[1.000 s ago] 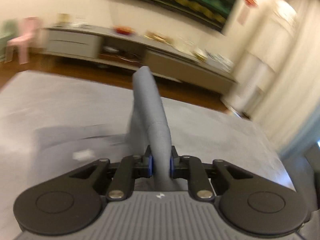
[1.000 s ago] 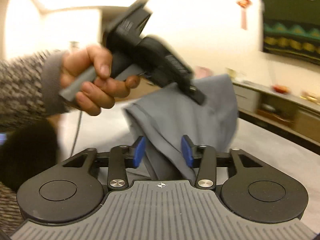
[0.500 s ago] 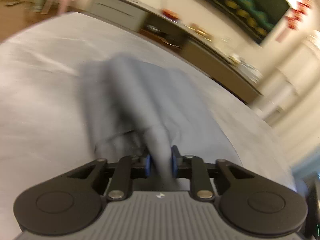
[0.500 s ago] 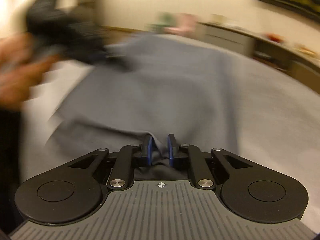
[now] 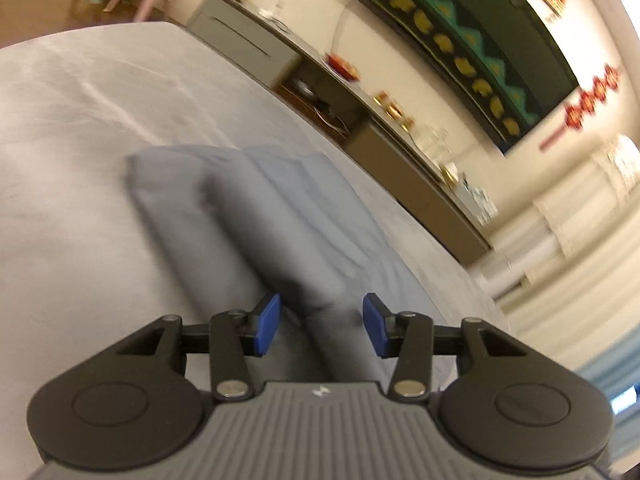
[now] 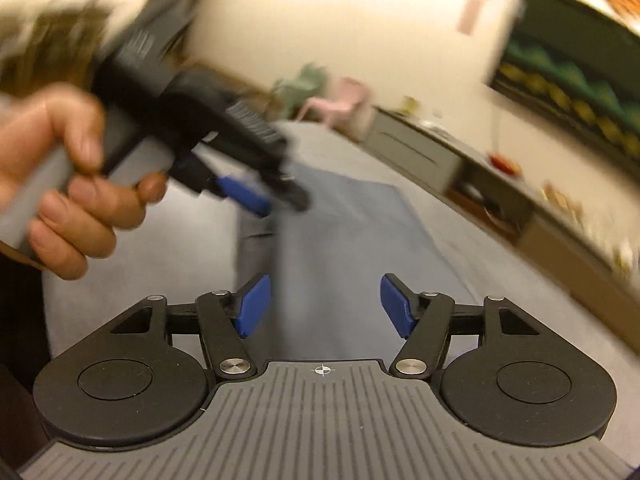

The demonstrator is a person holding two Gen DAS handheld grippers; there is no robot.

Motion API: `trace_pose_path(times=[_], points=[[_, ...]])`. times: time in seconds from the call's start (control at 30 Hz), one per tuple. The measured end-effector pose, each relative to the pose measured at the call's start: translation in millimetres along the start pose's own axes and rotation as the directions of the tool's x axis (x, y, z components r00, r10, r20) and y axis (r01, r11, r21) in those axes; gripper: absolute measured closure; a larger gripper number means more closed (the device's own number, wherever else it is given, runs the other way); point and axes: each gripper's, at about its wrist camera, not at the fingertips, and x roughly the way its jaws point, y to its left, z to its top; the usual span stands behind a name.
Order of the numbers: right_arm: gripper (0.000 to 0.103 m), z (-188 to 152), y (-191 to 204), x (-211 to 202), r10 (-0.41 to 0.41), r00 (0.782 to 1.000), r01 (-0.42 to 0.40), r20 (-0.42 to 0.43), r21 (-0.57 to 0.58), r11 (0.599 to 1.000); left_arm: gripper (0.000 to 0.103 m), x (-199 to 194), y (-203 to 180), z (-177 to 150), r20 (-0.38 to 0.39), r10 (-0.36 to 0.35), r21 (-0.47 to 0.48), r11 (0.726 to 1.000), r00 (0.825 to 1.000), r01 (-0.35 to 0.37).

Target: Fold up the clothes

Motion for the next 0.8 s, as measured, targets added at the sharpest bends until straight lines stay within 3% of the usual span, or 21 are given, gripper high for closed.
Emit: trace_pose_path(times=[0.1, 0.17, 0.23, 0.27, 0.33, 0.43, 0.53, 0.6, 0.67, 0.7, 0.77, 0.8], points=[[0.049, 8.3, 21.9, 45.3, -0.028, 0.995, 0.015, -0.095, -0.138, 0.99, 0.049, 0.9, 25.0, 5.6, -0.015, 0.004, -0.135, 0.991, 1.0, -0.006], [0.07, 10.0, 21.2, 64.9, -0.053, 0.987, 0.031, -0.153, -0.143, 0.989, 0.048, 2.6, 41.1, 9.0, -0.032, 0.006, -0.22, 0.975, 0.999, -0.012], [0.086, 13.0, 15.7, 69.5, -0.051, 0.985, 0.032, -0.166, -0.116, 0.993, 0.049, 15.4, 46.6, 7.2, -0.095, 0.001, -0.231, 0.973, 0.996, -0.023], [0.092, 14.6, 13.0, 71.5, -0.051, 0.984, 0.034, -0.17, -0.104, 0.994, 0.054, 21.1, 46.8, 6.1, -0.118, 0.001, -0.223, 0.974, 0.993, -0.027], [0.096, 19.0, 11.7, 68.6, -0.063, 0.987, 0.046, -0.15, -0.11, 0.993, 0.054, 27.1, 40.8, 6.2, -0.128, 0.008, -0.189, 0.981, 0.992, -0.032], [0.098, 28.7, 21.4, 59.5, -0.045, 0.995, 0.03, -0.092, -0.159, 0.987, 0.062, 29.1, 43.2, 6.3, -0.115, 0.026, -0.217, 0.975, 0.993, -0.051], [0.098, 22.3, 46.4, 63.1, -0.021, 0.994, -0.011, -0.111, -0.28, 0.96, 0.063, 12.1, 55.4, 11.7, -0.056, 0.035, -0.314, 0.948, 0.998, -0.051], [0.098, 13.1, 54.7, 69.6, -0.032, 0.993, -0.005, -0.113, -0.317, 0.948, 0.064, 0.8, 60.6, 16.3, 0.0, 0.038, -0.327, 0.944, 0.999, -0.036], [0.098, 6.7, 61.9, 73.5, -0.048, 0.993, 0.006, -0.11, -0.355, 0.935, 0.063, -13.2, 58.2, 20.7, 0.09, 0.064, -0.276, 0.961, 0.994, -0.037], [0.097, 3.0, 66.6, 75.2, -0.061, 0.992, 0.015, -0.108, -0.385, 0.923, 0.055, -16.7, 54.5, 21.9, 0.119, 0.055, -0.238, 0.971, 0.991, -0.025], [0.087, -3.1, 80.4, 77.1, -0.085, 0.992, 0.035, -0.095, -0.441, 0.897, 0.052, -11.8, 41.9, 25.7, 0.107, 0.047, -0.137, 0.99, 0.993, -0.032], [0.087, -7.5, 84.8, 77.6, -0.099, 0.992, 0.049, -0.084, -0.466, 0.883, 0.052, -7.2, 37.1, 25.6, 0.093, 0.069, -0.098, 0.993, 0.993, -0.06]])
